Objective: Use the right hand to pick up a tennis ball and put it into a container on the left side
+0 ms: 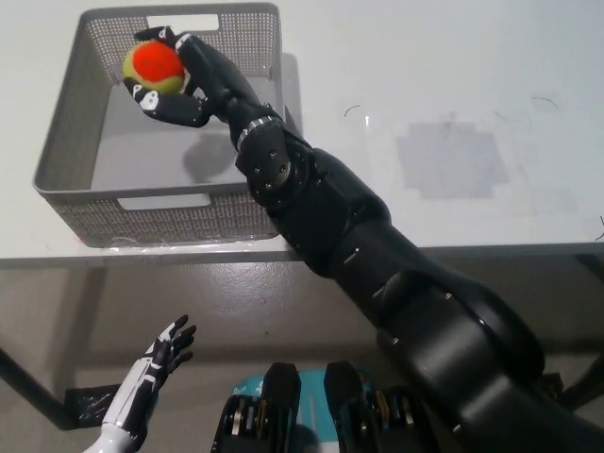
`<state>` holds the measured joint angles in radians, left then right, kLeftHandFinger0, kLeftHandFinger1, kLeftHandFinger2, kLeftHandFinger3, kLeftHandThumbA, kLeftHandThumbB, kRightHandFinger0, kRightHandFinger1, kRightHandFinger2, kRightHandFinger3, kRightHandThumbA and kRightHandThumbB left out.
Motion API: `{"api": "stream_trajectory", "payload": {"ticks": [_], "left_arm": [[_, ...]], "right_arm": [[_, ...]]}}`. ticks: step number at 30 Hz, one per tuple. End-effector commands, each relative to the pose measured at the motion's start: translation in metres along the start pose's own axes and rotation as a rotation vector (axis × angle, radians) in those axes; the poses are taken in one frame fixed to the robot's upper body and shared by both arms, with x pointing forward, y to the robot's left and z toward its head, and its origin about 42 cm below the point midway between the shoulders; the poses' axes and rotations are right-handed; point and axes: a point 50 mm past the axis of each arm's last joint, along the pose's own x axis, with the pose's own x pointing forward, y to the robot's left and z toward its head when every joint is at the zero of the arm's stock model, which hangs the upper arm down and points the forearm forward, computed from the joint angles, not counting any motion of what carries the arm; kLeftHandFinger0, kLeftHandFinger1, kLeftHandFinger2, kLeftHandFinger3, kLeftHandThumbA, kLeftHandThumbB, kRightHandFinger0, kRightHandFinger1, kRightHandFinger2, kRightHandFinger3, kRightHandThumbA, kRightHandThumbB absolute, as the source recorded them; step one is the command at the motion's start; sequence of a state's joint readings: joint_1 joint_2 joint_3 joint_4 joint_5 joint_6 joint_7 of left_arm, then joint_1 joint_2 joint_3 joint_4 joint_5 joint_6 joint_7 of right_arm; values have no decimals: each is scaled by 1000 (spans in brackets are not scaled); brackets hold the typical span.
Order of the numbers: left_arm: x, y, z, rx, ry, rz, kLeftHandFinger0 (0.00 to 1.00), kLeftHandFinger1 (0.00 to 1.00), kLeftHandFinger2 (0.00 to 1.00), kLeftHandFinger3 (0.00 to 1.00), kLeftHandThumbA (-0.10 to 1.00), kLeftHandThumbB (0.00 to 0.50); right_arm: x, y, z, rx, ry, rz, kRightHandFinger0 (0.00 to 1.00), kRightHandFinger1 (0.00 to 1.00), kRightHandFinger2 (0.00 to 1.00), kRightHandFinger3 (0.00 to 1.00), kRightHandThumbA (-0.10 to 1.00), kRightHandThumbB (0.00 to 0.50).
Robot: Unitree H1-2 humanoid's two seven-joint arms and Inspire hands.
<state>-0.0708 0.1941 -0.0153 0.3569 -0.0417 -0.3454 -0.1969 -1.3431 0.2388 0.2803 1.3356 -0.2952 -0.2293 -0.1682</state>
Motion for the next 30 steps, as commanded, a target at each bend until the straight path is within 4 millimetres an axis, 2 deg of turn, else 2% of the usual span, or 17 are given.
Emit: {"api": "stream_trajectory", "payload": {"ticks": [1,5,7,8,9,13,15,17,18,21,22,23,24,27,29,30], "left_arm": [[11,6,16,39,-68,-25,1000,1000,1000,1000,1000,300],[14,7,19,44,-73,-30,1000,1000,1000,1000,1000,282],[14,7,19,35,-72,-28,1000,1000,1000,1000,1000,285],[15,8,19,33,-73,-30,1000,1000,1000,1000,1000,290],[15,8,19,34,-73,-30,1000,1000,1000,1000,1000,291],[16,7,21,39,-74,-29,1000,1000,1000,1000,1000,291],[17,7,21,37,-75,-31,1000,1000,1000,1000,1000,285],[16,7,21,33,-74,-31,1000,1000,1000,1000,1000,291],[16,7,21,33,-74,-31,1000,1000,1000,1000,1000,293],[16,7,21,44,-78,-34,1000,1000,1000,1000,1000,281],[16,7,21,45,-78,-35,1000,1000,1000,1000,1000,275],[14,6,21,46,-76,-36,1000,1000,1000,1000,1000,274],[13,6,20,43,-76,-35,1000,1000,1000,1000,1000,273],[13,4,17,27,-80,-36,1000,1000,1000,1000,1000,264],[12,2,15,9,-79,-31,1000,1000,1000,1000,1000,276],[11,1,14,8,-79,-30,1000,1000,1000,1000,1000,276]], "right_arm": [[16,-25,33,-102,-44,69,1000,1000,1000,1000,657,365],[16,-31,27,-149,-11,99,1000,1000,1000,1000,763,416],[16,-33,25,-176,5,121,1000,1000,1000,1000,864,455],[17,-34,25,-191,14,136,1000,1000,1000,1000,942,493],[17,-35,25,-193,15,139,1000,1000,1000,1000,980,499],[17,-44,25,-161,-3,113,1000,1000,1000,1000,1000,500],[17,-55,25,-150,-20,90,1000,1000,1000,1000,1000,500],[17,-73,30,-131,-62,39,1000,1000,1000,1000,1000,471],[17,-76,31,-127,-72,29,1000,1000,1000,1000,1000,466],[10,-113,38,-40,-166,-50,1000,1000,1000,1000,1000,447],[8,-118,40,-35,-172,-58,1000,1000,1000,1000,1000,451],[-2,-135,42,-28,-202,-96,1000,1000,1000,1000,1000,459],[-13,-151,43,-15,-241,-135,1000,1000,1000,1000,1000,446],[-41,-183,43,-20,-302,-215,1000,1000,1000,1000,1000,443],[-74,-211,37,8,-358,-301,1000,1000,1000,1000,1000,438],[-85,-218,35,19,-369,-329,1000,1000,1000,1000,1000,437]]}}
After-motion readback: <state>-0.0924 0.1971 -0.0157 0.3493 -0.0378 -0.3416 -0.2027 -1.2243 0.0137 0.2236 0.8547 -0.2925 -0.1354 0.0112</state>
